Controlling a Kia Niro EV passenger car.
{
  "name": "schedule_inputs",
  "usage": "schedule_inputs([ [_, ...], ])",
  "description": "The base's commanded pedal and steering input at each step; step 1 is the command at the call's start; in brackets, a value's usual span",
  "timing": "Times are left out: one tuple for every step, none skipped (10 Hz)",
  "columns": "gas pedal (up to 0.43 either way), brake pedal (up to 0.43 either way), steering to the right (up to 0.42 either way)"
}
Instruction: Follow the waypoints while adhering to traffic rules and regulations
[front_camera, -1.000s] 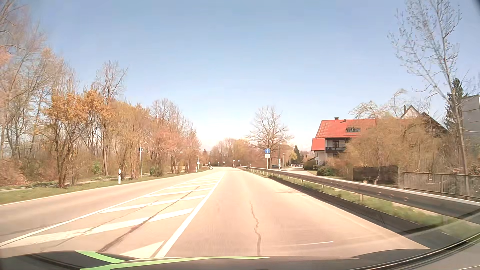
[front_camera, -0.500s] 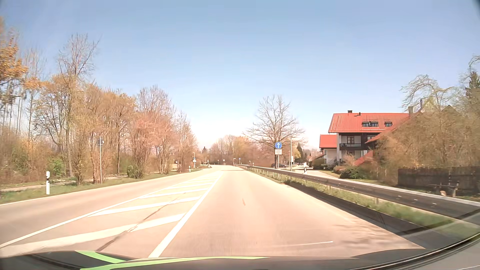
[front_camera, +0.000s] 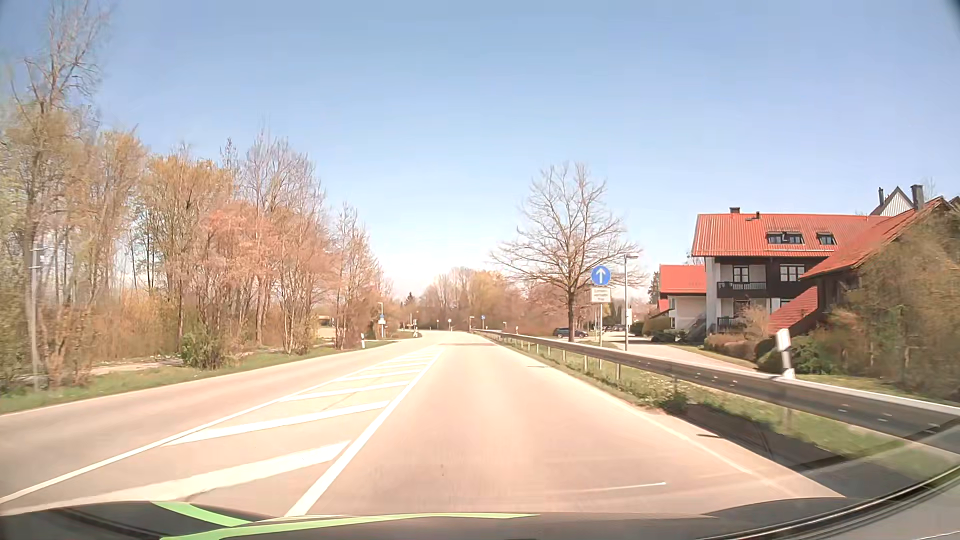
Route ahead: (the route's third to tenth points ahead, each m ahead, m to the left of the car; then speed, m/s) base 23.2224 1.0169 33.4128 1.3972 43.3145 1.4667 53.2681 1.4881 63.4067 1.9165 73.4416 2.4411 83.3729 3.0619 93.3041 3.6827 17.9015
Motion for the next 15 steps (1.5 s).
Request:
schedule_inputs([
  [0.0, 0.0, -0.003],
  [0.0, 0.0, -0.003],
  [0.0, 0.0, -0.003],
  [0.0, 0.0, -0.003],
  [0.0, 0.0, -0.004],
  [0.0, 0.0, -0.004],
  [0.0, 0.0, -0.004],
  [0.0, 0.0, -0.004],
  [0.0, 0.0, -0.004],
  [0.0, 0.0, -0.004],
  [0.0, 0.0, -0.004],
  [0.0, 0.0, -0.004],
  [0.0, 0.0, -0.004],
  [0.0, 0.0, -0.004],
  [0.0, 0.0, -0.004],
])
